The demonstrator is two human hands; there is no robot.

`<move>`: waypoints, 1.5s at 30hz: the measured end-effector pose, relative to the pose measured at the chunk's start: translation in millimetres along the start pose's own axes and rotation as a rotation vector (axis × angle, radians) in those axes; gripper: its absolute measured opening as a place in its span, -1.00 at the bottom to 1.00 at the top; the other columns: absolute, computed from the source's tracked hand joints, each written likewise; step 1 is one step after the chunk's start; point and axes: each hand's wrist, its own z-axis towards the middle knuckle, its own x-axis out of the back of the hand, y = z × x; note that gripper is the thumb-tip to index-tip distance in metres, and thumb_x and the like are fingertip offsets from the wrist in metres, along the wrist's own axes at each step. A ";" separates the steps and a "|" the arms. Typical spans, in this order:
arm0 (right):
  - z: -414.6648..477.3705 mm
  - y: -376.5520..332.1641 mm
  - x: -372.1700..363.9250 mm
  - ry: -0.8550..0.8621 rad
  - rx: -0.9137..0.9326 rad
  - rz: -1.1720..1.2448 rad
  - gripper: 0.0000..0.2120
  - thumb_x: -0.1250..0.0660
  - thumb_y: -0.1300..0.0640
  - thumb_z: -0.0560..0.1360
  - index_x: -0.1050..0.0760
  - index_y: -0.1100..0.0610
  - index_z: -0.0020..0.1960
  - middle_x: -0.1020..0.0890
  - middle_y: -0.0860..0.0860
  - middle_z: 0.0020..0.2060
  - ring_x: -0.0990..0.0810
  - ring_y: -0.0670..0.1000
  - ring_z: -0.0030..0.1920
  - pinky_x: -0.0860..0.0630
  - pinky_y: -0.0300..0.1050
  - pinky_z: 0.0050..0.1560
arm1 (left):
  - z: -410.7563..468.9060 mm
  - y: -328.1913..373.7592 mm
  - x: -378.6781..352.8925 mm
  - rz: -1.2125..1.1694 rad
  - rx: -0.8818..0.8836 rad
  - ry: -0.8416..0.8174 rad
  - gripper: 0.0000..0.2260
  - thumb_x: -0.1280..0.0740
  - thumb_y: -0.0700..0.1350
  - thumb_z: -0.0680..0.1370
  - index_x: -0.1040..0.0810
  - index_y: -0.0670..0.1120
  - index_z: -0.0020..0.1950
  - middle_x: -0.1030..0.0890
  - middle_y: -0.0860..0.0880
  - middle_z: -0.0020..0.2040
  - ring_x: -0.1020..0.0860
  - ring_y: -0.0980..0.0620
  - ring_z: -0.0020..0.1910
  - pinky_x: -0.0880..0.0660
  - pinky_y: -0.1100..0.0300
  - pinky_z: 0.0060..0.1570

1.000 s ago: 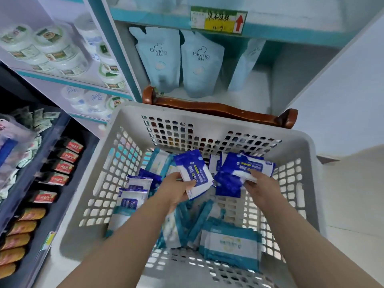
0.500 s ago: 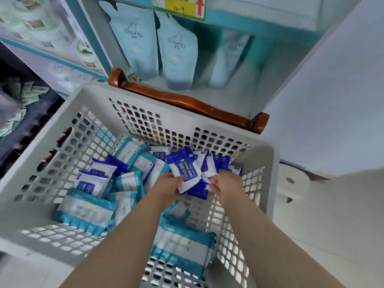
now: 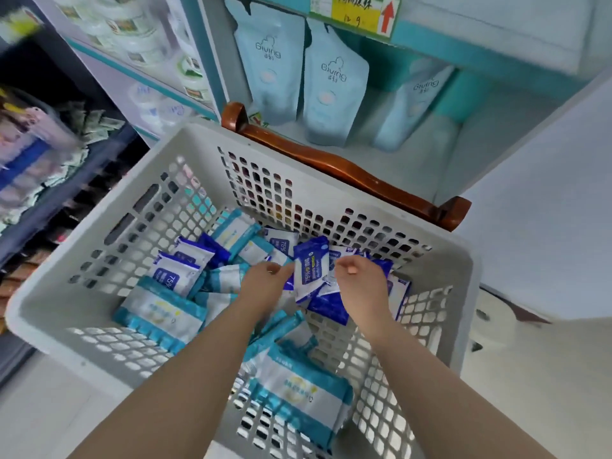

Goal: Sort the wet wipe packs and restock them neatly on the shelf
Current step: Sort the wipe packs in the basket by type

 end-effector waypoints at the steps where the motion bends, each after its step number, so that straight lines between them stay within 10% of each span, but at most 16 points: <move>1: -0.4 -7.6 -5.1 -0.033 0.040 -0.015 -0.85 -0.26 0.17 0.55 -0.60 0.09 0.02 -0.61 -0.09 -0.13 -0.55 -0.10 -0.10 -0.47 -0.28 -0.07 | -2.6 -0.6 15.1 0.034 -0.044 0.035 -0.65 -0.28 0.12 0.55 -0.56 -0.16 0.07 -0.63 -0.14 -0.03 -0.60 -0.13 -0.01 -0.56 -0.03 0.05; 12: 27.8 -73.0 -117.5 -0.476 0.276 -0.177 -0.72 -0.26 0.17 0.57 -0.56 0.18 0.25 -0.61 0.05 0.18 -0.57 0.02 0.18 -0.45 -0.16 0.16 | 19.0 -50.7 151.1 0.354 0.108 0.211 -0.48 -0.34 0.03 0.55 -0.34 -0.16 0.44 -0.47 -0.17 0.34 -0.51 -0.18 0.19 -0.48 0.04 0.03; 17: 42.3 -81.7 -153.2 -0.643 0.176 -0.146 -0.63 -0.29 0.14 0.57 -0.44 0.16 0.37 -0.50 0.06 0.34 -0.47 0.02 0.33 -0.40 -0.05 0.33 | 29.8 -45.0 162.3 0.512 0.103 0.177 -0.76 -0.41 -0.06 0.50 -0.39 -0.15 -0.13 -0.57 -0.21 -0.03 -0.53 -0.16 -0.08 -0.39 0.11 -0.21; 25: 51.4 -84.8 -188.4 -0.697 0.076 -0.067 -0.58 -0.37 0.13 0.52 -0.44 0.20 0.35 -0.53 0.08 0.27 -0.50 0.03 0.27 -0.41 -0.21 0.15 | 37.8 -49.9 162.0 0.552 0.133 0.227 -0.67 -0.47 -0.09 0.43 -0.31 -0.08 -0.31 -0.42 -0.02 -0.31 -0.43 -0.01 -0.32 -0.26 0.21 -0.47; 31: 58.4 -82.7 -193.4 -0.713 -0.073 0.043 -0.73 -0.42 0.28 0.43 -0.59 0.28 0.13 -0.67 0.12 -0.17 -0.64 0.00 -0.21 -0.60 -0.01 0.09 | 42.5 -53.5 156.5 0.642 0.127 0.179 -0.72 -0.47 -0.03 0.42 -0.39 -0.11 -0.18 -0.43 -0.03 -0.23 -0.43 -0.01 -0.26 -0.30 0.19 -0.38; 35: 70.7 -81.3 -172.6 -0.681 -0.135 0.102 -0.87 -0.39 0.27 0.46 -0.61 0.18 0.00 -0.67 0.13 -0.03 -0.64 0.09 0.01 -0.54 -0.01 0.19 | 46.5 -59.4 152.1 0.483 0.064 0.138 -0.62 -0.50 -0.03 0.40 -0.30 -0.06 -0.34 -0.35 0.01 -0.36 -0.31 0.09 -0.42 -0.17 0.21 -0.44; 41: 79.8 -71.5 -148.7 -0.756 -0.303 0.321 -0.84 -0.27 0.28 0.56 -0.49 0.20 0.14 -0.64 0.17 0.06 -0.64 0.09 0.03 -0.59 -0.09 0.04 | 49.8 -61.7 143.0 0.449 0.035 0.028 -0.44 -0.45 0.06 0.46 -0.40 -0.11 0.39 -0.46 -0.06 0.32 -0.45 -0.07 0.26 -0.39 0.14 0.15; 45: 76.3 -69.2 -139.3 -0.781 -0.269 0.315 -0.72 -0.38 0.28 0.49 -0.52 0.18 0.19 -0.65 0.13 0.09 -0.64 0.06 0.09 -0.59 -0.08 0.13 | 48.1 -50.7 145.7 0.344 -0.087 0.069 -0.81 -0.46 -0.02 0.48 -0.46 -0.01 -0.19 -0.49 0.03 -0.24 -0.41 0.03 -0.27 -0.25 0.27 -0.35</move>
